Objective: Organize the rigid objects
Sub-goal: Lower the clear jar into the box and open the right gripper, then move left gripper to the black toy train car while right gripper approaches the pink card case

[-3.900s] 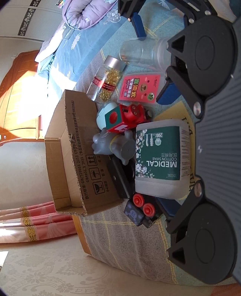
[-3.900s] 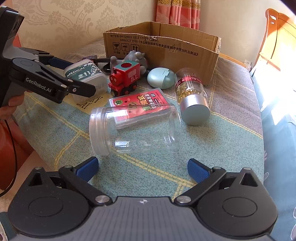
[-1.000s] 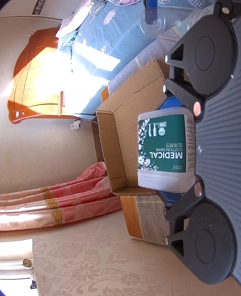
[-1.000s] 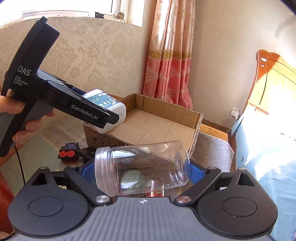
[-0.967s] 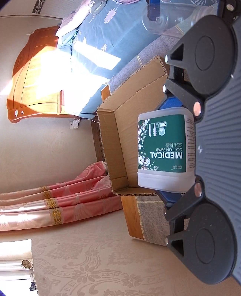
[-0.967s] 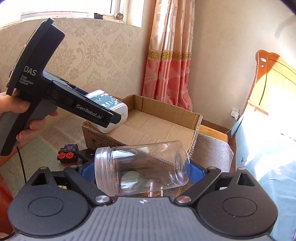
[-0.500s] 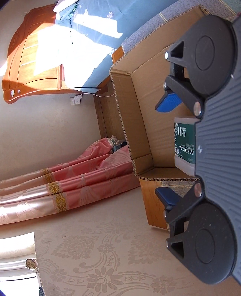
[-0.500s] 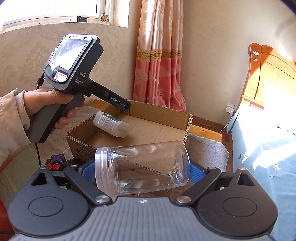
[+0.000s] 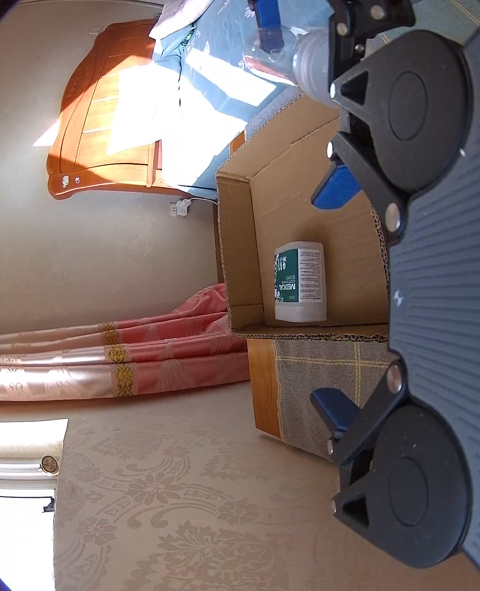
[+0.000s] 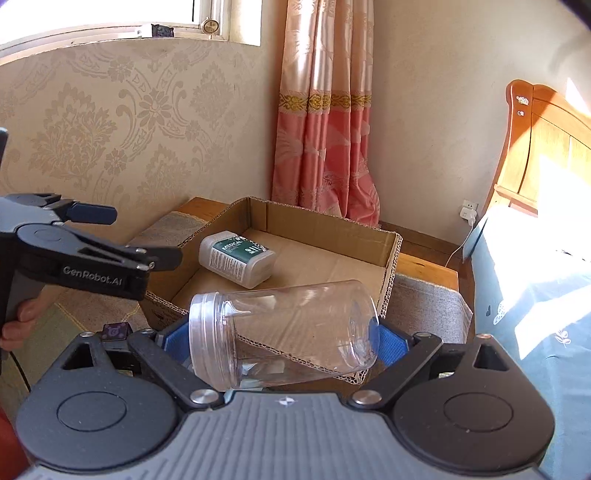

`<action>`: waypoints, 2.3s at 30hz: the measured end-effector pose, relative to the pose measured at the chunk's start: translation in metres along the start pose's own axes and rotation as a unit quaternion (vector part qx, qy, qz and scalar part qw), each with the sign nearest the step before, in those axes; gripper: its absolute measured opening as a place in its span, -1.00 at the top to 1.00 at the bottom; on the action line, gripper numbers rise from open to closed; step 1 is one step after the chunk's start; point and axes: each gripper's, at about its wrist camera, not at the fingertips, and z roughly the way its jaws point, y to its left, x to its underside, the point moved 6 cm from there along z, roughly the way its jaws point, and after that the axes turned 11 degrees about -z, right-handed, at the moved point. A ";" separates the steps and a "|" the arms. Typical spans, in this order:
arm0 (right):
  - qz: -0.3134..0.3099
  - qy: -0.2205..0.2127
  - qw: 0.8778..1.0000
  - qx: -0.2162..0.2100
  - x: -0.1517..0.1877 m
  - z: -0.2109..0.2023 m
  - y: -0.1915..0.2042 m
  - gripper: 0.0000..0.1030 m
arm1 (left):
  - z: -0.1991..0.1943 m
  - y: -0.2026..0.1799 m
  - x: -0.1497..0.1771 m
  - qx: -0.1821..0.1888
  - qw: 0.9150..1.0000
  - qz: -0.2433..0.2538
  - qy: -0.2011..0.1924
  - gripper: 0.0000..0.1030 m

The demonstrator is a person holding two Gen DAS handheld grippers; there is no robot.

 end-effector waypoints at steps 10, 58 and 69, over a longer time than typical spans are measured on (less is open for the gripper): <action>0.028 0.028 0.999 -0.015 -0.045 0.066 -0.026 -0.89 | -0.024 0.030 0.055 -0.033 0.999 -0.015 0.018 -0.99; -0.046 0.055 0.993 -0.092 0.112 0.021 0.098 -1.00 | -0.051 0.051 0.117 -0.043 0.995 -0.031 0.089 -0.99; -0.041 0.110 0.988 -0.102 0.121 0.039 0.101 -1.00 | -0.043 0.060 0.116 -0.038 0.994 -0.041 0.093 -0.99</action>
